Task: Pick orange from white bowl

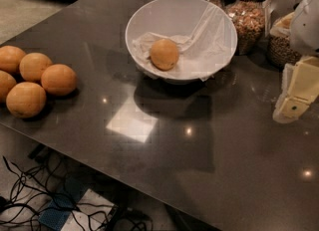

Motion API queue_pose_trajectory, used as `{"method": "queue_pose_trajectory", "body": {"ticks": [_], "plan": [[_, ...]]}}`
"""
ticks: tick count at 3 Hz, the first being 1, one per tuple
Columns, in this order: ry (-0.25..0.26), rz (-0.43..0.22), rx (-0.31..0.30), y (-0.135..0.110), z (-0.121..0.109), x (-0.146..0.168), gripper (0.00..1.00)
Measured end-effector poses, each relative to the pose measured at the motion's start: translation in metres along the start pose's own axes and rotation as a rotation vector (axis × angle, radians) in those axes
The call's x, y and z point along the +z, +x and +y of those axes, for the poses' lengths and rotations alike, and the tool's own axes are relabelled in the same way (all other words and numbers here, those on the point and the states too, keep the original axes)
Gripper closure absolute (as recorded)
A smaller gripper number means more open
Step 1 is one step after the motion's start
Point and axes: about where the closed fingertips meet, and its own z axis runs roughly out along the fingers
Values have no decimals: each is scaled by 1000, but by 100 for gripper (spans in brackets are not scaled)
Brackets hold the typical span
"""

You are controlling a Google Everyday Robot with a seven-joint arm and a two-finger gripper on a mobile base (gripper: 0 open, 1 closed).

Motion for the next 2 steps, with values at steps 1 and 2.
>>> {"method": "queue_pose_trajectory", "body": {"ticks": [1, 2], "plan": [[0, 0, 0, 0, 0, 0, 0], [5, -16, -5, -5, -3, 1, 0]]}}
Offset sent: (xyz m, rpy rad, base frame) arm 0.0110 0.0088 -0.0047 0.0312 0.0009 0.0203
